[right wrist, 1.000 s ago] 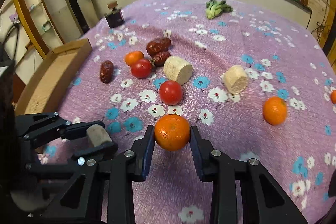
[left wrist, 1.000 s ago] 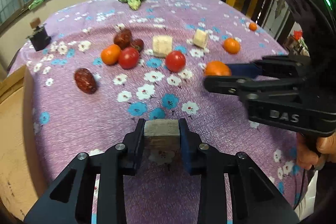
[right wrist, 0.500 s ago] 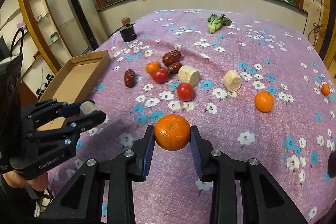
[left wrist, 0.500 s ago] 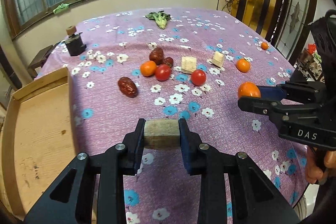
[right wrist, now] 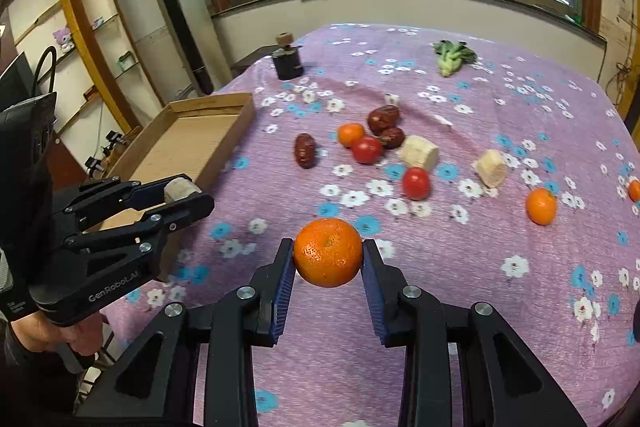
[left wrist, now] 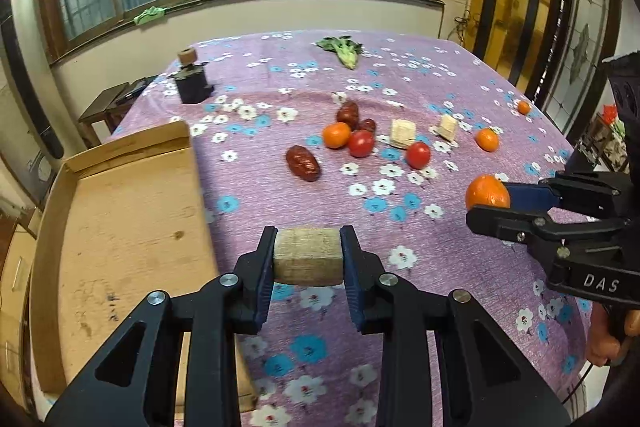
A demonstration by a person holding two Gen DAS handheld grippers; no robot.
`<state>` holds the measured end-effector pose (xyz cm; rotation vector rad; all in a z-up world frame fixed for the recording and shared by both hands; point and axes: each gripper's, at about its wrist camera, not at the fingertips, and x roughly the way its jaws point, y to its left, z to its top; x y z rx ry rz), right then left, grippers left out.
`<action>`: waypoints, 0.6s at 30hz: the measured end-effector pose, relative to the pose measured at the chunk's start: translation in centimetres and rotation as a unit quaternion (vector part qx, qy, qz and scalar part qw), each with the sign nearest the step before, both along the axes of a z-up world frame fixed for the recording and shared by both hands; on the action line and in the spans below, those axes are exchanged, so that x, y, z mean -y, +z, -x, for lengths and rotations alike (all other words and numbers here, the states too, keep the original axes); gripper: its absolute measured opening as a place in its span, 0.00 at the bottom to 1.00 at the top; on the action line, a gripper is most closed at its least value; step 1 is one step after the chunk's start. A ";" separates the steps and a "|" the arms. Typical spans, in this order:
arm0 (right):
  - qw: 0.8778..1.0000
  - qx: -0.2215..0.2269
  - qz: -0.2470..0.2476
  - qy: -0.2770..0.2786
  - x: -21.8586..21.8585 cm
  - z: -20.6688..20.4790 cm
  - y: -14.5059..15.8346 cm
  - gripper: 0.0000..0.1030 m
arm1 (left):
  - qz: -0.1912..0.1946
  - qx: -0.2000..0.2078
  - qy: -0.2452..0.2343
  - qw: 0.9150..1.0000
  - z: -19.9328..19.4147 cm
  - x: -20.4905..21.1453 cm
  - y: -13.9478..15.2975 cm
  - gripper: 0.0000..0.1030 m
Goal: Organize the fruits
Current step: 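Carry the cube and orange to the cardboard tray and release both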
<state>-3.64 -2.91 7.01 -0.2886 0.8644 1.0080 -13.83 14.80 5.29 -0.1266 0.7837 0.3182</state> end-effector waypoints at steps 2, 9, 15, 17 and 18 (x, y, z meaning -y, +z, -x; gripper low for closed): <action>1.000 0.000 0.000 0.010 -0.7 0.7 0.1 0.33 | -0.003 0.003 0.006 1.000 0.7 -0.5 0.1 0.27; 0.999 -0.004 -0.003 0.045 -3.5 3.1 0.3 0.33 | -0.006 0.004 0.037 0.999 3.1 -2.9 0.1 0.27; 0.997 -0.008 -0.002 0.083 -6.3 5.5 0.2 0.33 | -0.002 -0.001 0.068 0.998 5.2 -5.3 -0.5 0.27; 0.995 -0.010 -0.002 0.097 -7.4 6.3 0.2 0.33 | -0.002 -0.001 0.078 0.997 6.0 -6.1 -0.6 0.27; 0.995 -0.011 -0.002 0.102 -7.7 6.7 0.2 0.32 | -0.001 -0.001 0.084 0.996 6.4 -6.4 -0.6 0.27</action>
